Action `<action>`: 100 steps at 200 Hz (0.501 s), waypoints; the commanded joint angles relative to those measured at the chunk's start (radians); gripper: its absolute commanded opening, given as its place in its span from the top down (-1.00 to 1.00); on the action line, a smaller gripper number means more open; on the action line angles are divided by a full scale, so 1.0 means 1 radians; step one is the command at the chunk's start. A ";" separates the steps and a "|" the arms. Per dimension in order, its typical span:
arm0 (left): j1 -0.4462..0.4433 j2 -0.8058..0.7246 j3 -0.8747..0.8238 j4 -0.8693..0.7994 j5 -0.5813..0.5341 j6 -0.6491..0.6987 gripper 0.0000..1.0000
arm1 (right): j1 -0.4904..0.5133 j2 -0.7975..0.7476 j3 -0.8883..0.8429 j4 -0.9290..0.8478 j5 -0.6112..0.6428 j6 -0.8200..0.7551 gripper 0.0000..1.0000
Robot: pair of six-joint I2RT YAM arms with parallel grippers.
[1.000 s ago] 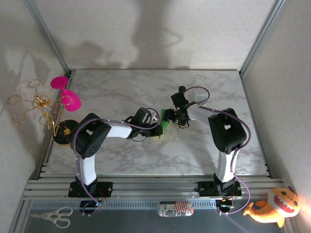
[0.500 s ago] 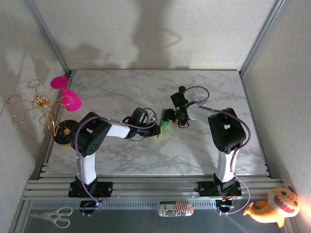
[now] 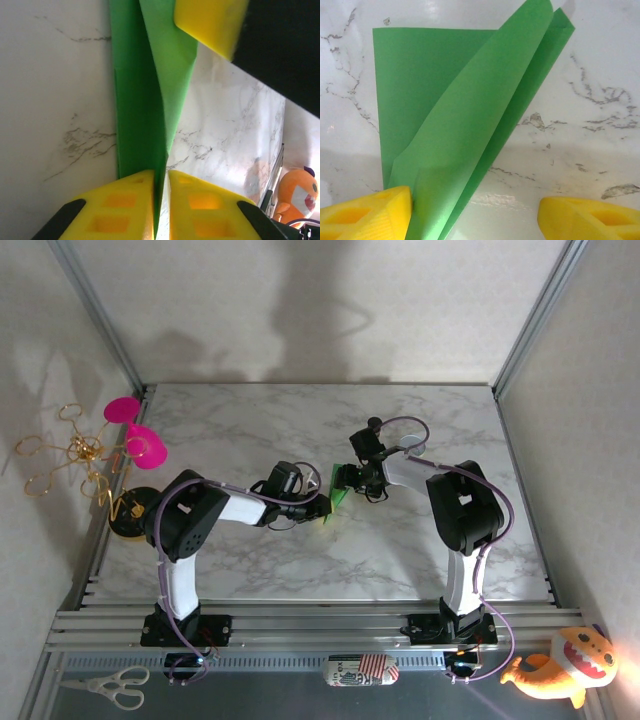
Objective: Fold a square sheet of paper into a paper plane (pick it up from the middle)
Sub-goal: Fold the wing for the fifth time at the center of the table.
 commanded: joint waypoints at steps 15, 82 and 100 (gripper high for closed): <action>0.024 0.004 -0.031 -0.086 -0.123 0.036 0.55 | -0.005 0.196 -0.092 0.038 0.057 -0.014 -0.49; -0.011 -0.025 0.027 -0.225 -0.222 0.131 0.43 | -0.005 0.217 -0.101 0.048 0.056 -0.016 -0.55; -0.022 -0.037 0.047 -0.264 -0.270 0.159 0.41 | -0.005 0.222 -0.103 0.048 0.051 -0.016 -0.55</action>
